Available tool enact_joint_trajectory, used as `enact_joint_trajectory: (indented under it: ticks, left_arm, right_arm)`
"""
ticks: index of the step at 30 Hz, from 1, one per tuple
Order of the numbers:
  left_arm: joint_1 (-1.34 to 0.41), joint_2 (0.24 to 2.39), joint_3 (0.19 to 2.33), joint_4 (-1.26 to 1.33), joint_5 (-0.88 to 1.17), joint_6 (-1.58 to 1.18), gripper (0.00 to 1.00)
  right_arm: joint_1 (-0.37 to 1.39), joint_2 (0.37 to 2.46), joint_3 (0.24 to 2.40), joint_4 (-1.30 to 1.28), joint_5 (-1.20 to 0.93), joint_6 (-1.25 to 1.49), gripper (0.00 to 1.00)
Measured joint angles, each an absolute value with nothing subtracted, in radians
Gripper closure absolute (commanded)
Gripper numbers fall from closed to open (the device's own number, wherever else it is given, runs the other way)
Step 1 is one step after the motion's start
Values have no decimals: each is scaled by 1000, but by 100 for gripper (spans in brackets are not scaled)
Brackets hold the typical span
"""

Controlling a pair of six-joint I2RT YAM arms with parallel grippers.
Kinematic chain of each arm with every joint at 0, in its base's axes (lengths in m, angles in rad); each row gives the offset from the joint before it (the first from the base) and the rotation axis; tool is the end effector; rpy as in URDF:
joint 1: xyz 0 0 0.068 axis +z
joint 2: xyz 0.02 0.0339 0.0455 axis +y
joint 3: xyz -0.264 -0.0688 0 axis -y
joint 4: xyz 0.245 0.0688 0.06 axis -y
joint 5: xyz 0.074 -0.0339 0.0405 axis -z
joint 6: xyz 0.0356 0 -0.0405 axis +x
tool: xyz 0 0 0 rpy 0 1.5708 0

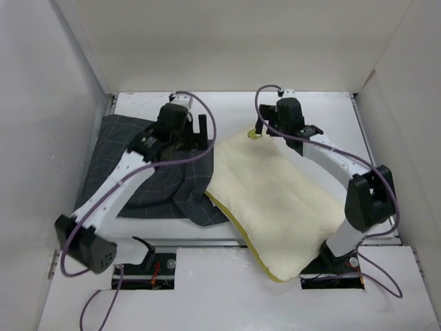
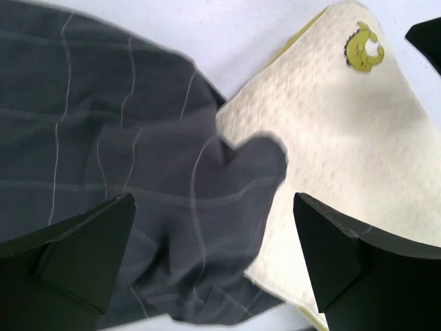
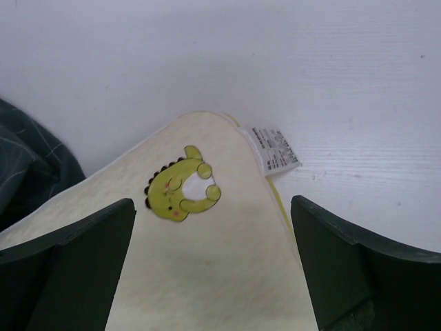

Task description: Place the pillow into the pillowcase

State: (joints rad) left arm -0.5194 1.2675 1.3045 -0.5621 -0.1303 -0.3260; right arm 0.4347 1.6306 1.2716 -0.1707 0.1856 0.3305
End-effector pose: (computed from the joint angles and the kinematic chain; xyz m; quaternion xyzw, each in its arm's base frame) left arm 0.2439 -0.1341 0.3797 0.0511 0.8637 -0.1530 0.4776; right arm 0.3477 0.1542 0.2921 0.0010 0.8650 0.1103 0.4894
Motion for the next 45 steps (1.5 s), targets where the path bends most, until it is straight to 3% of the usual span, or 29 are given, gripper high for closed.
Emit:
enact_joint_trajectory:
  ticks: [8,12,14,16,18,20,21,22,24,25,26,27,28,37,39,41,43,45]
  left_arm:
    - [-480,1745,1670,-554,-26,-175,0]
    - [-466,1804,1646,-572,28,-120,0]
    - [-462,1801,1609,-578,48,-105,5]
    - [-456,1797,1560,-562,72,-99,22]
    - [-453,1797,1499,-559,89,-100,49]
    - [-449,1795,1432,-542,111,-101,64]
    - [-448,1794,1408,-537,121,-102,77]
    - [-447,1794,1394,-533,131,-104,100]
    - [-446,1788,1386,-524,138,-111,100]
    - [-445,1783,1386,-522,132,-114,100]
    - [-445,1779,1393,-531,126,-120,100]
    - [-445,1779,1406,-543,118,-121,100]
    - [-445,1779,1420,-554,109,-128,100]
    - [-444,1779,1502,-632,37,-157,100]
    - [-445,1779,1516,-650,27,-163,87]
    - [-445,1779,1537,-661,13,-169,81]
    - [-443,1778,1556,-662,-9,-168,62]
    - [-440,1778,1567,-658,-31,-172,61]
  right_arm:
    - [340,1815,1339,-172,-1,320,0]
    - [340,1876,1367,-170,-59,317,0]
    - [340,1892,1375,-162,-84,317,0]
    - [340,1900,1379,-149,-106,317,0]
    - [340,1901,1379,-141,-120,317,1]
    - [340,1901,1379,-128,-138,317,4]
    - [340,1903,1379,-120,-148,317,9]
    - [340,1903,1379,-110,-160,316,12]
    - [340,1908,1379,-94,-187,313,29]
    - [340,1910,1379,-91,-200,307,44]
    - [340,1913,1378,-87,-220,300,53]
    - [337,1916,1377,-82,-238,294,73]
    - [335,1920,1376,-76,-257,289,100]
    - [329,1854,1237,63,-331,245,100]
    - [329,1794,1194,73,-331,231,100]
    - [329,1728,1158,79,-329,215,100]
    - [329,1671,1129,83,-327,201,100]
    - [329,1639,1114,88,-326,189,100]
